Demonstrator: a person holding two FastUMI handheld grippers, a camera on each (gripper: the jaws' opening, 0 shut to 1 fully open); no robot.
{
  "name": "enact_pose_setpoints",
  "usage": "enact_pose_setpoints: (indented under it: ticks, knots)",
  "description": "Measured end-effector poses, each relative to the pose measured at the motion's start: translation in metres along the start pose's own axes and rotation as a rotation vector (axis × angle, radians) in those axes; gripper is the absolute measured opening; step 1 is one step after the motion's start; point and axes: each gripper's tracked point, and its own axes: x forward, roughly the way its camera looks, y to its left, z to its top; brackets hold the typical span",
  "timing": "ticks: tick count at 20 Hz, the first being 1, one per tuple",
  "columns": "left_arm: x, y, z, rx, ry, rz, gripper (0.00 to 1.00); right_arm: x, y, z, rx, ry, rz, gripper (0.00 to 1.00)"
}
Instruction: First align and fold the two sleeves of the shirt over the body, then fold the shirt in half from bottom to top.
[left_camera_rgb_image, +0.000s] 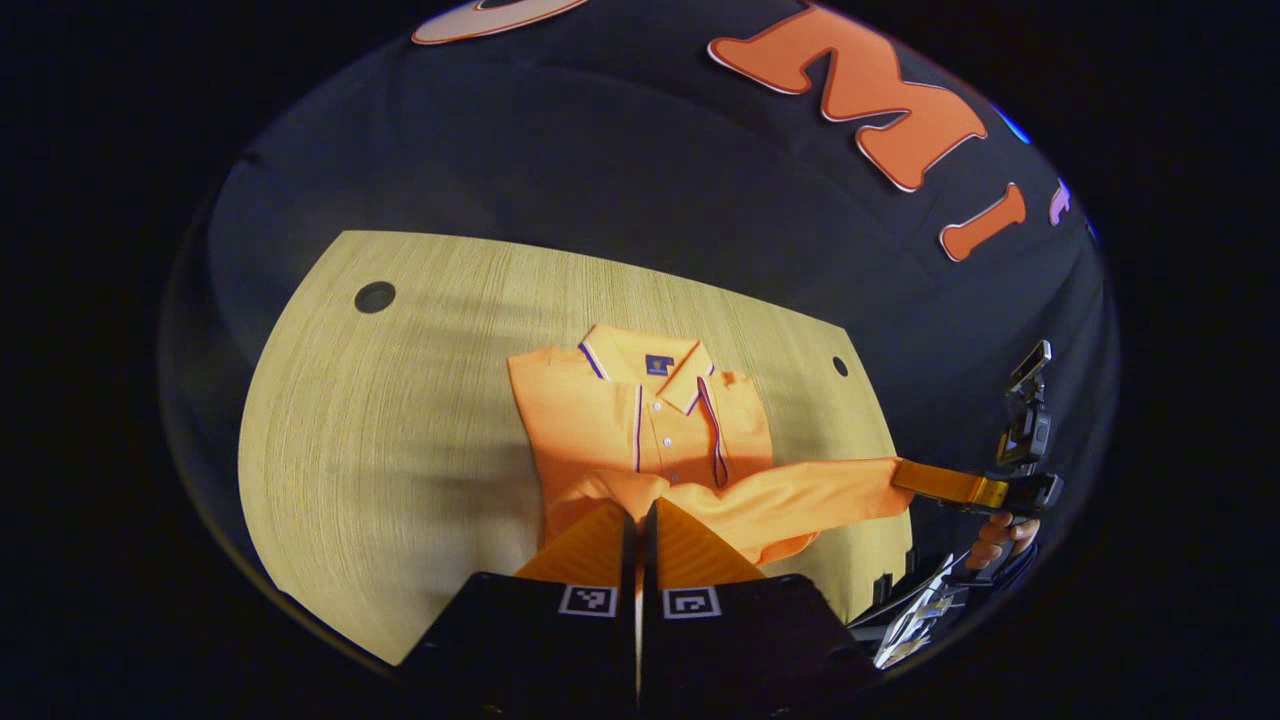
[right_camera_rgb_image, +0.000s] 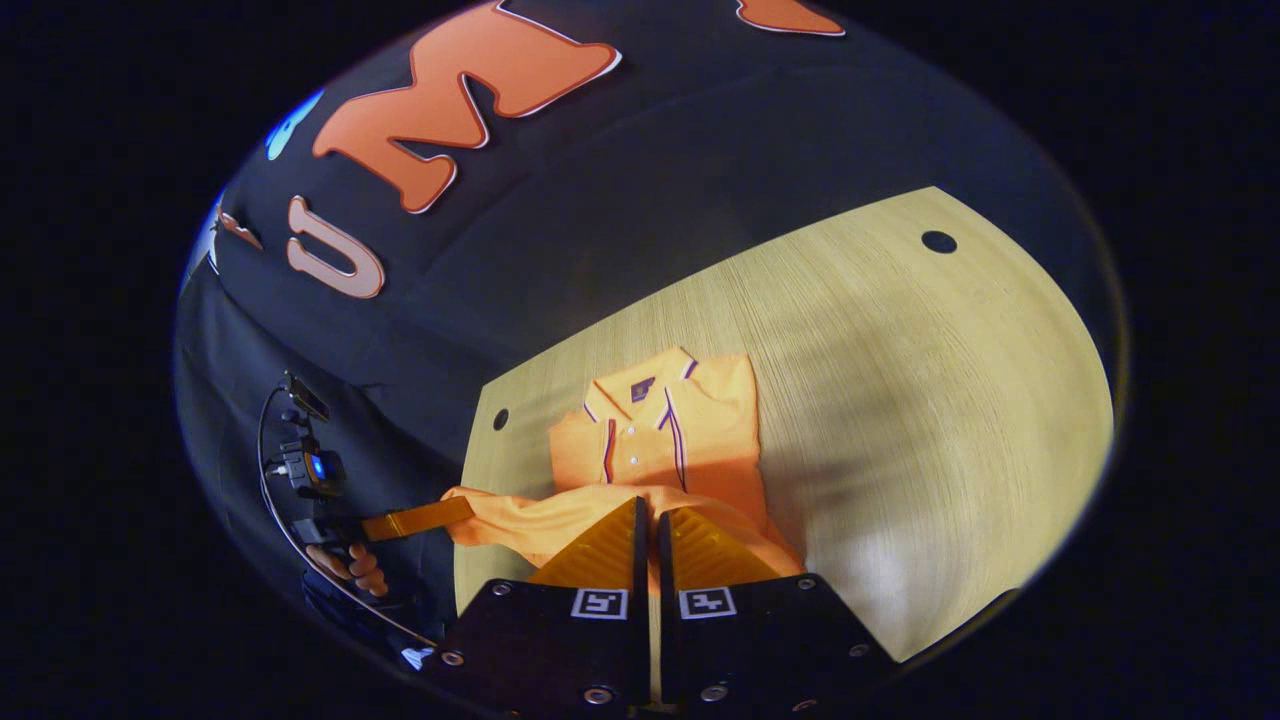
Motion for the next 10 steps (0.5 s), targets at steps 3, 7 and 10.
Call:
enact_pose_setpoints:
  ticks: [3,7,10]
  knots:
    - [0.022,0.007,0.029,-0.029,-0.011,-0.017,0.02,0.027,0.005,0.023,0.017,-0.005,-0.011,0.05]
    - [0.058,0.027,0.064,-0.032,-0.029,-0.001,0.02,0.067,-0.004,0.051,0.016,0.004,-0.061,0.05]
    - [0.086,0.044,0.078,-0.013,-0.017,0.032,0.02,0.098,-0.016,0.068,0.023,0.017,-0.099,0.05]
